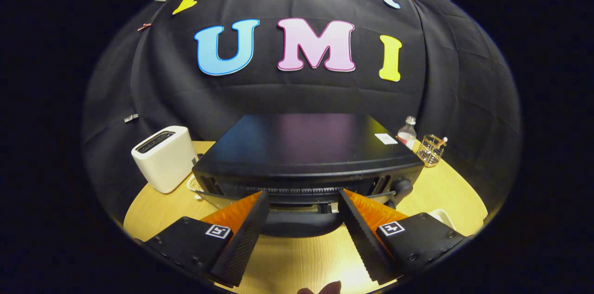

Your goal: Open the toaster oven, put the food inside, and close the toaster oven door.

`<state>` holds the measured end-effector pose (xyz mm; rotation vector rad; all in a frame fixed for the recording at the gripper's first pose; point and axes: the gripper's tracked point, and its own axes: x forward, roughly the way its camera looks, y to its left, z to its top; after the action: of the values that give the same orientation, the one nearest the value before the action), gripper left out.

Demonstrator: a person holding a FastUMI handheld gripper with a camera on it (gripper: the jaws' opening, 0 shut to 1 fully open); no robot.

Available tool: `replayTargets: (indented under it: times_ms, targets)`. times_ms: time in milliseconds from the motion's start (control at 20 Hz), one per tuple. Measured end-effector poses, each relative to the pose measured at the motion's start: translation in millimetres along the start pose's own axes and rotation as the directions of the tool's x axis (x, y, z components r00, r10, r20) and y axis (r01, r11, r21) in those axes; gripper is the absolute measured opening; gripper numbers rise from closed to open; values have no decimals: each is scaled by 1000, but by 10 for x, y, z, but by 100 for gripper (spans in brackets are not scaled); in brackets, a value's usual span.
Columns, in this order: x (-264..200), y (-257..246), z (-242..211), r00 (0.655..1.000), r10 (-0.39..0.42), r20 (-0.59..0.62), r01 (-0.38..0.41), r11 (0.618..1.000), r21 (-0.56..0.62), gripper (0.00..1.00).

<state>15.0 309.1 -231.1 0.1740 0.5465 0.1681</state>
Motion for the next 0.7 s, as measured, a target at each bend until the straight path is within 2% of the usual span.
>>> replayTargets:
  times_ms: [350, 700]
  targets:
    - [-342, -4, -404, 995, 12, -95, -11, 1000, 5, 99]
    - [-516, -25, -821, 975, 25, -220, -23, 1000, 10, 98]
